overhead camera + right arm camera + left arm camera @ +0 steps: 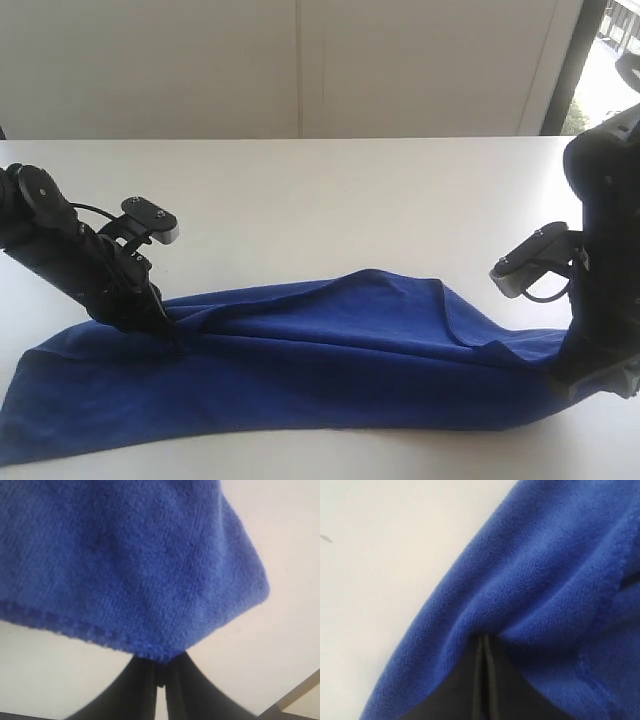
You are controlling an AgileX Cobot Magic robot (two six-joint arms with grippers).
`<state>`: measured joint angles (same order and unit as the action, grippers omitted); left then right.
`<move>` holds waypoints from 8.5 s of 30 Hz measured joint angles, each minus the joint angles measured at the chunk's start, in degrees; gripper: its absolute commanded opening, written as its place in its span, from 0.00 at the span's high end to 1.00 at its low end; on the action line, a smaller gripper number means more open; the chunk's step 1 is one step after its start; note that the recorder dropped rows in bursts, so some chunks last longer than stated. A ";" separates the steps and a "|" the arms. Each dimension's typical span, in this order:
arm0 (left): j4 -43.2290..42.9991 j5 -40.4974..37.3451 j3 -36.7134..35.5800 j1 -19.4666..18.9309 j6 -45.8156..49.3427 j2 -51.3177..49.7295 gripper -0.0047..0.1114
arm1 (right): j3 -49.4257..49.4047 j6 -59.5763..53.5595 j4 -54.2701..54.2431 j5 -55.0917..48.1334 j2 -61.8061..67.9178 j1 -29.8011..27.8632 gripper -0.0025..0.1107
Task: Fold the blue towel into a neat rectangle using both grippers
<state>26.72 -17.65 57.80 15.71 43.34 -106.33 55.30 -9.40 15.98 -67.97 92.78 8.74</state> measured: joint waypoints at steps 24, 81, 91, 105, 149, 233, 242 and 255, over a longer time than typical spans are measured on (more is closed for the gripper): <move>-2.22 1.64 0.00 -1.79 0.00 0.00 0.96 | -0.84 0.36 -0.84 -1.62 0.00 -0.05 0.70; -2.43 1.71 0.00 -1.79 0.00 -0.02 0.96 | -6.11 -34.98 -20.34 30.91 1.31 3.98 0.98; -2.55 1.71 0.00 -1.79 0.00 -0.02 0.96 | -0.98 -2.04 23.71 43.23 6.52 0.59 0.98; -2.55 1.60 0.00 -1.79 0.00 -0.02 0.96 | 8.92 19.46 52.01 44.91 16.00 -5.33 0.98; -5.57 -14.25 4.56 -2.35 16.28 13.77 0.37 | 9.97 -21.70 -32.22 23.46 6.93 2.17 0.85; 12.05 21.27 -1.93 -2.15 18.75 4.28 0.95 | 9.50 -23.25 -34.43 24.41 19.12 2.17 0.85; 12.40 23.11 -1.33 -6.81 18.42 -0.25 0.96 | 9.50 -23.25 -34.43 24.32 19.12 2.17 0.85; 14.08 31.93 -1.33 -9.76 18.42 -1.02 0.96 | 9.50 -23.25 -34.43 24.32 19.12 2.17 0.85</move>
<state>40.79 14.27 56.47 5.96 61.75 -107.36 64.80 -32.65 -18.45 -43.65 111.90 10.91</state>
